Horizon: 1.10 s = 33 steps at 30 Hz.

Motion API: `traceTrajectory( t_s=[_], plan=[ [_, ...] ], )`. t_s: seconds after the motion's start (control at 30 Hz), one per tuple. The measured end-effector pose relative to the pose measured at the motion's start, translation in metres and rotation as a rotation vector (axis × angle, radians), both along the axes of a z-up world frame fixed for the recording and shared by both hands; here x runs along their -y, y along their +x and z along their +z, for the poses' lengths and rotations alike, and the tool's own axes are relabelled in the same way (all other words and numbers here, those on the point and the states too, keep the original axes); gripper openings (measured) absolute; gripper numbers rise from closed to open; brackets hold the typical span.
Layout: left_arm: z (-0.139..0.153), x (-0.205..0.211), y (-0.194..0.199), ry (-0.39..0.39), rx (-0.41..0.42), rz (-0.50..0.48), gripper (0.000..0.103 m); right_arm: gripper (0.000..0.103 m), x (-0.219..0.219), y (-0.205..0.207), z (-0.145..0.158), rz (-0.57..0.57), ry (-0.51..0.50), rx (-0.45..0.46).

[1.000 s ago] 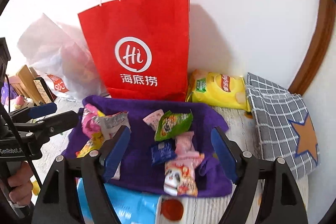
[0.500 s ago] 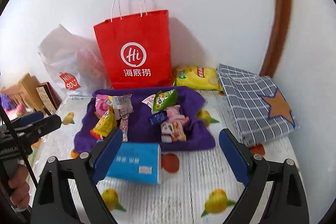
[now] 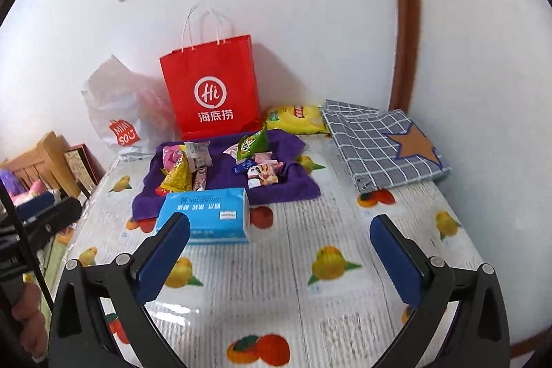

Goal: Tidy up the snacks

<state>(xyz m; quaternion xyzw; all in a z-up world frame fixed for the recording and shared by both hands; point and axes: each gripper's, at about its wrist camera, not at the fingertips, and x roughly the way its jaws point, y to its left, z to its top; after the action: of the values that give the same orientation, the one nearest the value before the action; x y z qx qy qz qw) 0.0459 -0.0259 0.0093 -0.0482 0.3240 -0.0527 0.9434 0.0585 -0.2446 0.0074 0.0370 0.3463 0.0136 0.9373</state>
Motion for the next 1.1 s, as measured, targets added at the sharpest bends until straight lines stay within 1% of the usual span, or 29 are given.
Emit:
traceTrajectory(
  t_s=[0.1, 0.23, 0.37, 0.53, 1.1],
  plan=[
    [-0.001, 0.005, -0.02, 0.028, 0.022, 0.018, 0.103, 0.103, 0.004, -0.019, 0.003, -0.017, -0.012, 0.014],
    [-0.001, 0.008, -0.04, 0.023, 0.045, 0.023, 0.103, 0.103, 0.01, -0.044, 0.007, -0.03, -0.005, 0.037],
    [0.001, 0.01, -0.052, 0.04, 0.062, 0.027, 0.103, 0.103, 0.01, -0.06, 0.009, -0.024, -0.022, 0.058],
    [0.003, 0.011, -0.053, 0.048, 0.069, 0.033, 0.103, 0.103, 0.009, -0.063, 0.008, -0.031, -0.051, 0.057],
    [0.002, 0.006, -0.057, 0.045, 0.061, 0.047, 0.103, 0.103, -0.001, -0.071, 0.011, -0.01, -0.059, 0.073]
  ],
)
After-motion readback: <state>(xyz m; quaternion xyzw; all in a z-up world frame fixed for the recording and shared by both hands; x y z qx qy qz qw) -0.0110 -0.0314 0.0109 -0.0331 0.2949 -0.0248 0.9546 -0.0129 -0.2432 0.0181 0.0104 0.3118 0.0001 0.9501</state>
